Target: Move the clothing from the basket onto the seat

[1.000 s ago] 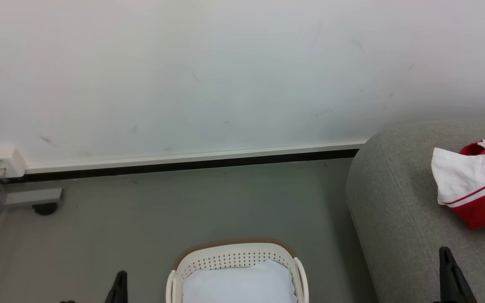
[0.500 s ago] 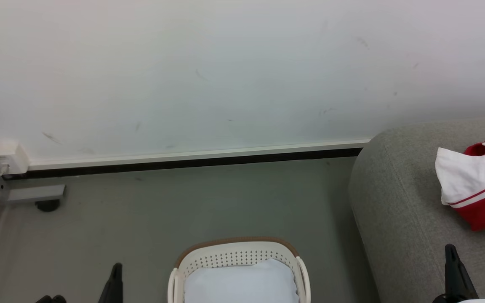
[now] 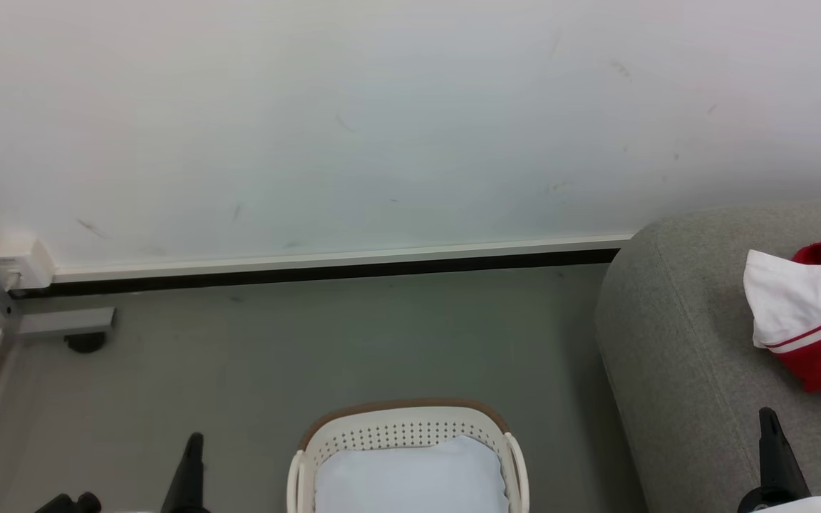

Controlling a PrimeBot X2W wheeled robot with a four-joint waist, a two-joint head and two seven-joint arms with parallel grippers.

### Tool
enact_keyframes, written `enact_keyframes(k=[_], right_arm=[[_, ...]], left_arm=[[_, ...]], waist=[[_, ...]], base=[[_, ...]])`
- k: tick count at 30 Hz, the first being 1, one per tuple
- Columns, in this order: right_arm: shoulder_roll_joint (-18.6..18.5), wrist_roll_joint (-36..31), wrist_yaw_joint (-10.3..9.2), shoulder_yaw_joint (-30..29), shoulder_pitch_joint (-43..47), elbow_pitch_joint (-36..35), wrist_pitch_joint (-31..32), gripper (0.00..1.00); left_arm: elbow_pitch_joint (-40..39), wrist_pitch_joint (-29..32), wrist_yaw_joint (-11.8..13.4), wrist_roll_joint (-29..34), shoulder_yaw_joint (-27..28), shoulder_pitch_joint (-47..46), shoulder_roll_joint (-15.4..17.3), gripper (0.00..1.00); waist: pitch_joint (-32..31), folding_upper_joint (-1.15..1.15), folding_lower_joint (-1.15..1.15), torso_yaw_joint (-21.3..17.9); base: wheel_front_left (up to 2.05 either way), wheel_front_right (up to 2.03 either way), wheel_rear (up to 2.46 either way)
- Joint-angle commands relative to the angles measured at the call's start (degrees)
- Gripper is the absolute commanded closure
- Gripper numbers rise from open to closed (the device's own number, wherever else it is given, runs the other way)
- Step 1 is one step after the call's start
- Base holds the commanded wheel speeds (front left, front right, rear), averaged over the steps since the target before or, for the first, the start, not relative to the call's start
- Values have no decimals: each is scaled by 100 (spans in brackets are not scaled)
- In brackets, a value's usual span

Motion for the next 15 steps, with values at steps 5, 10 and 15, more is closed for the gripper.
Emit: enact_keyframes(k=[5,10,15], right_arm=[[-64,516,-4,-43,-185,-83,120,100],[-69,856,-5,-56,-203,-87,211,100],[-73,1178,-5,-69,-226,-92,294,100]], left_arm=[[-26,123,-81,-462,110,-180,0,100],[-8,207,-113,-753,164,-230,-19,100],[9,294,-140,-1035,217,-274,-34,100]], waist=[[15,-1,0,24],[27,-1,0,43],[39,-1,0,62]], base=[[0,0,0],[0,0,0],[0,0,0]])
